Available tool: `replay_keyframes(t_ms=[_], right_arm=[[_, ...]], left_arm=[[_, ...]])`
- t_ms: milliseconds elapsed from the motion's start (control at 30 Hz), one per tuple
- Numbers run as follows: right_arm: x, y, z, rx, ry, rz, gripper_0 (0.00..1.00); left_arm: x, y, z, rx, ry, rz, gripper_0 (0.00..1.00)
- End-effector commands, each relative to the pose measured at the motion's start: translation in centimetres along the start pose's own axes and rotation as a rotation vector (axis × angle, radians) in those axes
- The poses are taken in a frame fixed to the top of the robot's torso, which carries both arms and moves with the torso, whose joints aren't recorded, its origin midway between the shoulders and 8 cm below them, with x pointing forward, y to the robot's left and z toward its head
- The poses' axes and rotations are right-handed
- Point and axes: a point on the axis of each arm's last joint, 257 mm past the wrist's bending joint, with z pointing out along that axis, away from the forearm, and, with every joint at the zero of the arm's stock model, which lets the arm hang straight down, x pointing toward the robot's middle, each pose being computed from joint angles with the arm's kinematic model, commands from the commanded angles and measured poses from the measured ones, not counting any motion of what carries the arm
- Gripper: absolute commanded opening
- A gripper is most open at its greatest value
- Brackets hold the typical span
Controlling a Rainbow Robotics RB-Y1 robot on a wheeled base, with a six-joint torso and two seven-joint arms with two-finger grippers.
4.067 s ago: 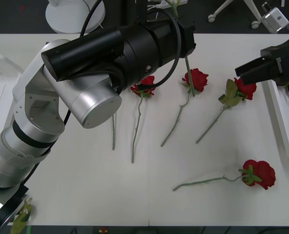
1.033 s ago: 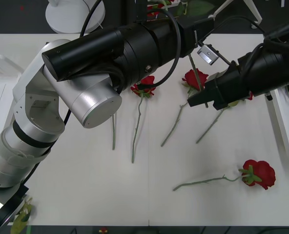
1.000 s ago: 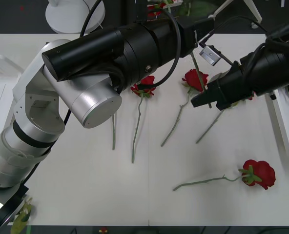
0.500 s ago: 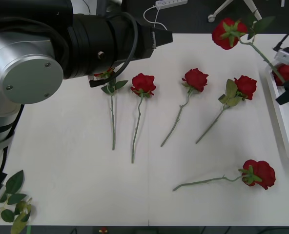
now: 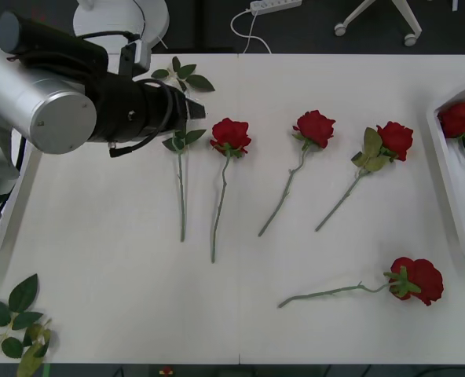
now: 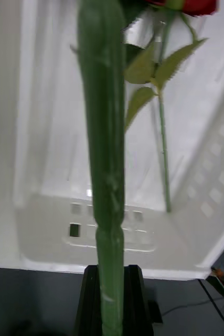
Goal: Place the red flowers into the right box and the blue flowers into the left box. If a person shows an open palm, hand one flower to the person first, then continue sorting.
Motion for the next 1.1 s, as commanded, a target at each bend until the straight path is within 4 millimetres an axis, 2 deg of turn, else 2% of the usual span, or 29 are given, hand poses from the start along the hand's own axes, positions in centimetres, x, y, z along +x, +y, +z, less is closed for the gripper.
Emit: replay_keyframes(t_ms=[33, 233, 367, 500, 700, 900, 1100], right_arm=[[1.8, -5.5, 0.3, 0.114, -0.021, 0.068, 0.0], [4.3, -7.5, 3.5, 0.176, -0.006, 0.055, 0.0], [6.8, -8.8, 6.2, 0.236, 0.015, 0.018, 0.0], [8.3, -8.8, 8.1, 0.253, 0.045, 0.007, 0.0], [9.8, -8.6, 10.4, 0.277, 0.101, -0.002, 0.0], [10.1, -7.8, 12.0, 0.29, 0.13, -0.035, 0.0], [10.0, -7.6, 12.6, 0.3, 0.138, -0.048, 0.0]], left_arm=[[-0.6, 3.7, 2.0, -0.12, 0.027, 0.167, 1.0], [0.6, 5.9, 4.7, -0.194, 0.058, 0.219, 1.0], [1.8, 6.9, 6.9, -0.25, 0.074, 0.278, 1.0], [3.3, 7.7, 8.5, -0.286, 0.123, 0.298, 1.0], [4.8, 8.7, 10.2, -0.32, 0.175, 0.309, 1.0], [6.4, 7.8, 12.0, -0.294, 0.205, 0.316, 1.0], [7.6, 8.6, 12.6, -0.32, 0.232, 0.356, 1.0]])
